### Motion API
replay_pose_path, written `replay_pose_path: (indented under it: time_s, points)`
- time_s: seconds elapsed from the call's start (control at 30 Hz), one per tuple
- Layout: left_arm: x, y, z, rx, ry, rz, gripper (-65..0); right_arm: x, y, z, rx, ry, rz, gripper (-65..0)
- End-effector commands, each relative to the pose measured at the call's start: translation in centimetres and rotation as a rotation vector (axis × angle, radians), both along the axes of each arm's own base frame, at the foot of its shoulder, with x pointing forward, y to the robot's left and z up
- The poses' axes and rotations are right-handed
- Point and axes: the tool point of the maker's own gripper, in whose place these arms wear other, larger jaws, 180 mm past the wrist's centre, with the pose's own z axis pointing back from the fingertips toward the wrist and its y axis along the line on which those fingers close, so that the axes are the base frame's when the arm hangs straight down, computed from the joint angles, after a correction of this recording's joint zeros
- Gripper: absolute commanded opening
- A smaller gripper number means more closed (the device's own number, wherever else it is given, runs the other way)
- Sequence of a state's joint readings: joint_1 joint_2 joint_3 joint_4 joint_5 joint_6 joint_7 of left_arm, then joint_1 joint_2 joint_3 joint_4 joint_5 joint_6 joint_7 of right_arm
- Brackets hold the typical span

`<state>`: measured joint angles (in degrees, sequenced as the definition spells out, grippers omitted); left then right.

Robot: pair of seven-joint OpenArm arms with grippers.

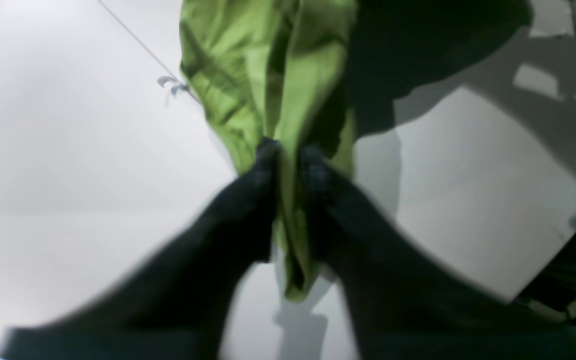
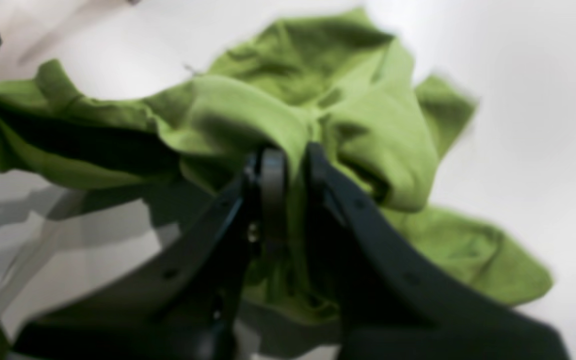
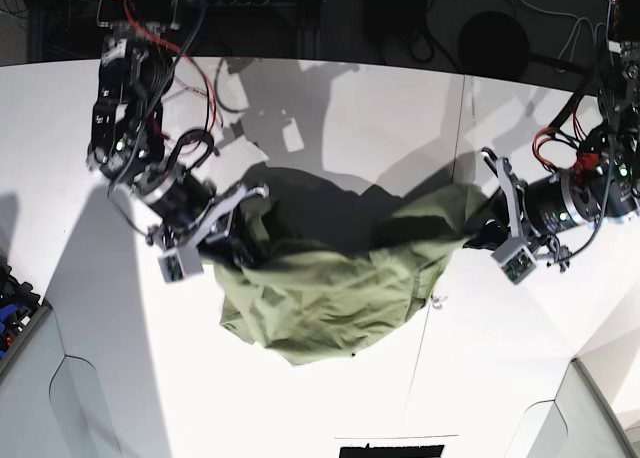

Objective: Layout the t-shirt on the table in an organized manner, then fold the t-shirt properly
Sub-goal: 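Lift the shirt with both grippers and shake it open, then regrasp the shirt edge with the left gripper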

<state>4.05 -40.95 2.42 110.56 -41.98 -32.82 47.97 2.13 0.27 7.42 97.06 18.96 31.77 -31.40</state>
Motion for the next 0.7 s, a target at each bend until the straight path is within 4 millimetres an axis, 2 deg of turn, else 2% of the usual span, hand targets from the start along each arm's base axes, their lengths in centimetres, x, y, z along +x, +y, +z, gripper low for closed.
replay_pose_path:
  time_s: [0.0, 0.03, 0.07, 0.13, 0.17, 0.2, 0.37, 0.5, 0.6, 0.67]
  points:
    - [0.1, 0.1, 0.6, -0.013, -0.018, -0.001, -42.3, 0.0, 0.1, 1.0, 0.031, -0.037, -0.004, -65.0]
    - [-0.4, 0.0, -0.1, -0.017, 0.002, 0.002, -39.0, -0.6, 0.1, 0.4, 0.032, -0.017, -0.004, -65.0]
    - [-0.7, 0.0, -0.5, -0.02, 0.017, 0.005, -37.1, -1.0, 0.1, -0.1, 0.032, -0.003, -0.005, -57.8]
    - [-1.0, 0.2, -1.0, -0.021, 0.034, 0.012, -36.5, -1.4, 0.1, -0.4, 0.039, 0.009, -0.005, -38.5]
    - [-1.0, 0.2, -1.1, -0.022, 0.035, 0.012, -36.5, -1.4, 0.1, -0.3, 0.041, 0.006, -0.007, -31.6]
    - [-1.0, 0.2, -1.0, -0.021, 0.035, 0.012, -36.5, -1.3, 0.0, 0.0, 0.047, -0.005, -0.012, -28.2]
    - [-0.9, -0.4, -0.1, -0.04, 0.013, -0.002, -36.5, 0.0, -2.0, 4.1, 0.095, -0.127, -0.075, -27.7]
    - [-0.6, -0.8, 3.2, -0.062, -0.082, -0.046, -36.5, 1.6, -4.7, 7.6, 0.082, -0.232, -0.144, -27.7]
    - [0.0, -0.4, 6.2, -0.1, -0.161, -0.029, -36.5, 2.7, -6.4, 8.8, 0.07, -0.264, -0.196, -27.7]
    - [0.5, 0.1, 7.4, -0.12, -0.205, -0.012, -36.5, 3.0, -7.2, 8.6, 0.042, -0.26, -0.218, -27.7]
